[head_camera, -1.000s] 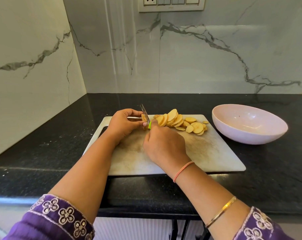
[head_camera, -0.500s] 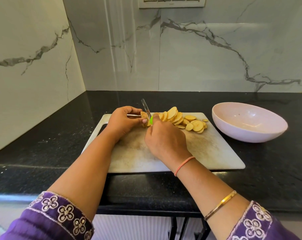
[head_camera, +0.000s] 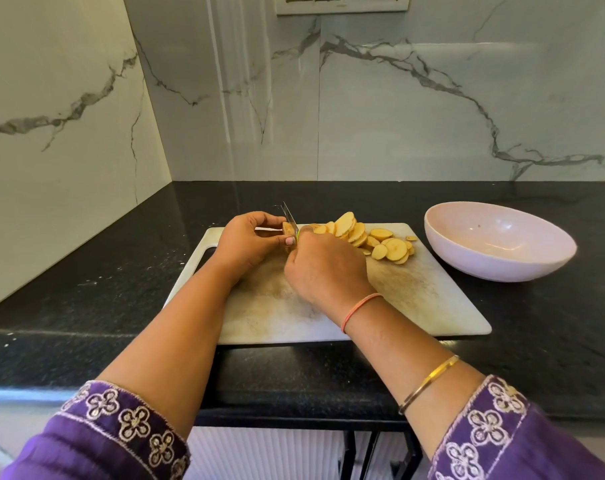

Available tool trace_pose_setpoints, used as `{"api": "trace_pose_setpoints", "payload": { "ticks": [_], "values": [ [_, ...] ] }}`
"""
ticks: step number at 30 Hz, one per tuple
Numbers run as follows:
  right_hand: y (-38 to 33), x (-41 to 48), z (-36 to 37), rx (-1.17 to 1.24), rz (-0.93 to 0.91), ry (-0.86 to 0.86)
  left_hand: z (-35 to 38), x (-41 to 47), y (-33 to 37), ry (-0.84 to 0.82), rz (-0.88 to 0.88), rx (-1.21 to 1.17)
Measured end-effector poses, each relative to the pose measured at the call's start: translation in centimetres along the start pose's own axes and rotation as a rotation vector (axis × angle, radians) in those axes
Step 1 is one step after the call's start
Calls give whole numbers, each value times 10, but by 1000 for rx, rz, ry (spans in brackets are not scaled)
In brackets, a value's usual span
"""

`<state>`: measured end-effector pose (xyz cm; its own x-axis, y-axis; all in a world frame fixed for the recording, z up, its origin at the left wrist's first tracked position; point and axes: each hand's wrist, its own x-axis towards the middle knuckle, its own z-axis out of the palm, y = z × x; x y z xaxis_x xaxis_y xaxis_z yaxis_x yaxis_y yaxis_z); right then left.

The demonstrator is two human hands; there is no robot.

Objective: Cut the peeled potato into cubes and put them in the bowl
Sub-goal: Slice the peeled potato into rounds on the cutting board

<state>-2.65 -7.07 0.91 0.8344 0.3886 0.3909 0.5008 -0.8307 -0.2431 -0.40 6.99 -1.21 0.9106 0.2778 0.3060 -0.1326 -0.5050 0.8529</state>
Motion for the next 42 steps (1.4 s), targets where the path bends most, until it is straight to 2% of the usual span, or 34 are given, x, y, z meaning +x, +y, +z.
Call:
{"api": "trace_pose_setpoints", "payload": {
  "ticks": [7,23,31,42],
  "values": [
    [-3,-14,-2,15,-24,-121,-5,1,-3,7,-39,20],
    [-3,-1,-7,124,69,-187,-1,-5,2,-82,-25,-37],
    [-3,-5,-4,86,59,-190,2,-2,1,-102,-31,-10],
    [-6,-18,-17,11,3,-280,-2,-1,-2,-38,-84,19]
  ]
}}
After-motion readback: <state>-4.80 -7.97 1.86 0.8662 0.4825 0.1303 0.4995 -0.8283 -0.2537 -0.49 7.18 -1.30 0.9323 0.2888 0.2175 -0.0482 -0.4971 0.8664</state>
